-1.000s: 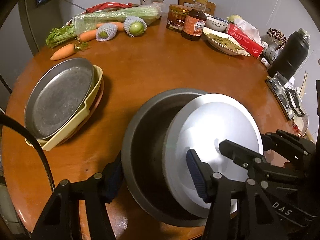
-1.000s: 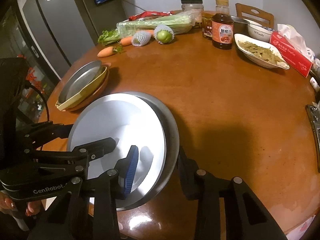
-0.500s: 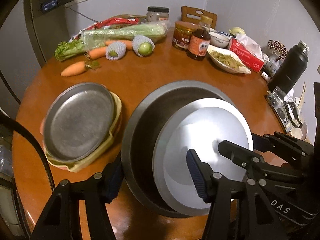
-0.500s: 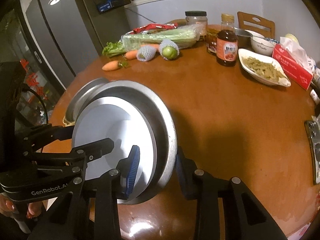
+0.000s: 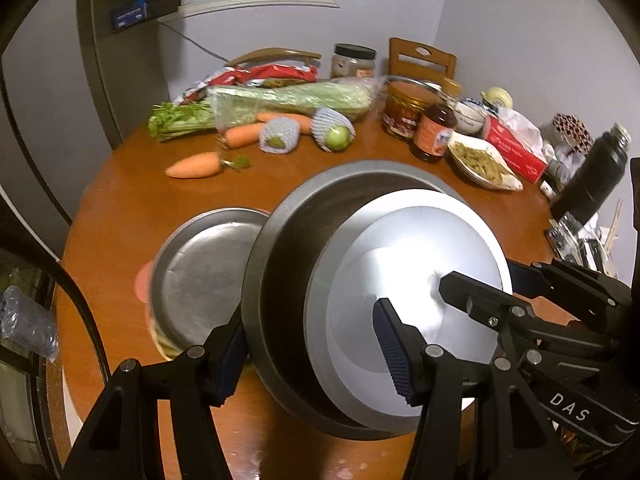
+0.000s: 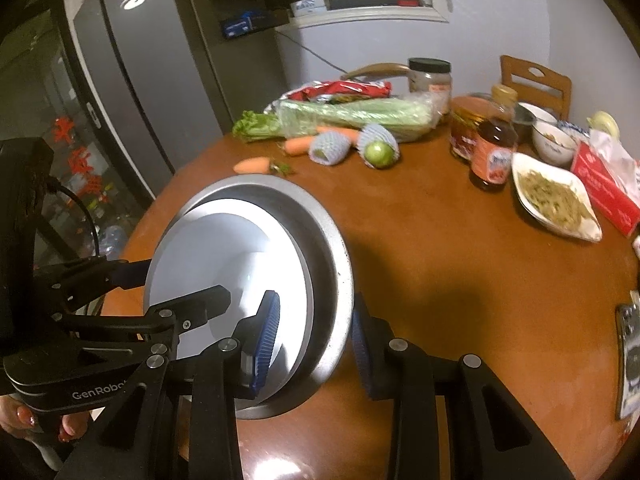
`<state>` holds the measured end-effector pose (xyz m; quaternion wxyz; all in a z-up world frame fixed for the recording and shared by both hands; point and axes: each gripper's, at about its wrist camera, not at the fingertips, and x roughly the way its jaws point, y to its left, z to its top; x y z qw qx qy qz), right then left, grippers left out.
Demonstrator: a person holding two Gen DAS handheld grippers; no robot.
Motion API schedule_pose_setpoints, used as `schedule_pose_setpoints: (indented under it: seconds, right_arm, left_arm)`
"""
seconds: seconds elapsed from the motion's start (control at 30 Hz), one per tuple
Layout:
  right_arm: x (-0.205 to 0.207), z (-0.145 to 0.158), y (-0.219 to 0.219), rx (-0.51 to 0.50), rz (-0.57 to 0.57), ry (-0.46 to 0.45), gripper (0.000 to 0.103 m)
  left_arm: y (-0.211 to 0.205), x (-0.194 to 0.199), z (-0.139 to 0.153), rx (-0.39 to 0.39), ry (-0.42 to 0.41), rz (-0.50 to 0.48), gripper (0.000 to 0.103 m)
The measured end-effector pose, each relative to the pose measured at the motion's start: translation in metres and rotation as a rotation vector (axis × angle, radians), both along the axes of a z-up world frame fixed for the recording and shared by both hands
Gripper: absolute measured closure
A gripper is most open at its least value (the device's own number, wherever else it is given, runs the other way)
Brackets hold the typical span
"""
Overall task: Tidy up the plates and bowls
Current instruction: 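Lift the steel bowl with both grippers and carry it toward the grey tray stack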
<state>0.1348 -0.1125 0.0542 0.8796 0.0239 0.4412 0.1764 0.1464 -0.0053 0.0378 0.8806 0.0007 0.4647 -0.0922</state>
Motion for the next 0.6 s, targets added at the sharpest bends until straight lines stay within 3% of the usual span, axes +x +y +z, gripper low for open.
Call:
schedule_pose_setpoints:
  seconds: [0.6]
  right_arm:
    - [0.045,0.006,0.074,-0.01,0.137,-0.012,0.067]
  left_arm:
    - [0.07,0.021,0.006,0.011,-0.007,0.128,0.044]
